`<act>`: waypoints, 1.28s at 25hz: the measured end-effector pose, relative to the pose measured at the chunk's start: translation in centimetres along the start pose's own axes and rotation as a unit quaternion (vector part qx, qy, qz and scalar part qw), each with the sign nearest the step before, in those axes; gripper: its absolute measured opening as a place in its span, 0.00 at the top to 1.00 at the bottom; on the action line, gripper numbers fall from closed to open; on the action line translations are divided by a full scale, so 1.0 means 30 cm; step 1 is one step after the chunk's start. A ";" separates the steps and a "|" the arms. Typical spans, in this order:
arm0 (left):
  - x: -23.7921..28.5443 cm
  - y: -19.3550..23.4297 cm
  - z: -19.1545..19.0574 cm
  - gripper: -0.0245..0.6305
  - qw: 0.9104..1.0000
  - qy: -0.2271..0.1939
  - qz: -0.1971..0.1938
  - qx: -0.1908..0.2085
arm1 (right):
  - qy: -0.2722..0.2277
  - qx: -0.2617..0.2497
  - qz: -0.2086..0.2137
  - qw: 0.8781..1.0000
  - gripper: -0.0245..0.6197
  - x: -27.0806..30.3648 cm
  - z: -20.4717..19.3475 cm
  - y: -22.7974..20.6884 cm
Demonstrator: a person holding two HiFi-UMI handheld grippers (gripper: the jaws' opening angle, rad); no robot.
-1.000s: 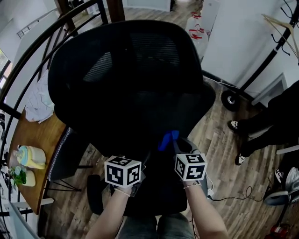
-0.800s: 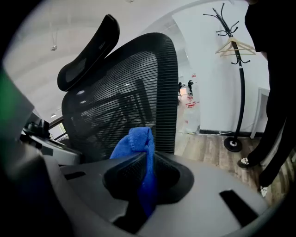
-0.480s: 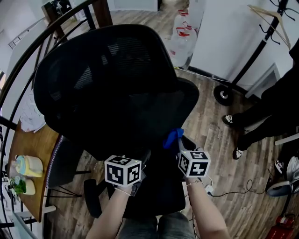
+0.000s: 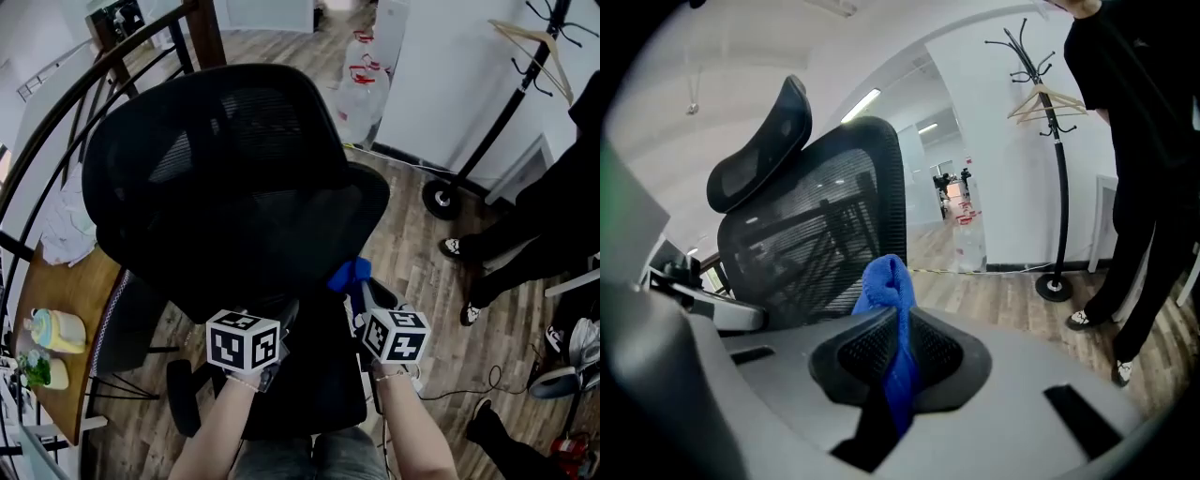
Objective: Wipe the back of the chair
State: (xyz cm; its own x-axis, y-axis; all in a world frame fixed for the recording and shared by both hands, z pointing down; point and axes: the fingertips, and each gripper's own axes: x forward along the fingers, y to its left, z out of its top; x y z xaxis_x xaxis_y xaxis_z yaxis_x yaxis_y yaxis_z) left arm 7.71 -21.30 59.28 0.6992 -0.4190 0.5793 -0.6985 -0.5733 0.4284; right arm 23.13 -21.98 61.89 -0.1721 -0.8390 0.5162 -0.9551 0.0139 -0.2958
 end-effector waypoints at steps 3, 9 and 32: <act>-0.053 -0.001 0.031 0.91 1.000 -0.016 0.003 0.002 | -0.013 0.001 0.016 1.000 0.88 -0.054 0.035 0.047; -0.176 -0.030 0.111 0.91 0.999 -0.049 0.007 0.008 | -0.031 -0.013 0.069 0.997 0.88 -0.165 0.125 0.187; -0.636 -0.102 0.284 0.91 0.979 -0.187 0.068 0.040 | -0.118 -0.072 0.241 0.961 0.91 -0.466 0.366 0.691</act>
State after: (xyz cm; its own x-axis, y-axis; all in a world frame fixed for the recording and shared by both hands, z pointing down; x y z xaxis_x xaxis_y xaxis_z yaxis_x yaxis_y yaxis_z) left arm -2.19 -17.55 41.01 0.6187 -0.7151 0.3253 -0.7847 -0.5423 0.3003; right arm 8.37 -15.92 39.72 -0.5585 -0.8167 0.1451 -0.8051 0.4916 -0.3320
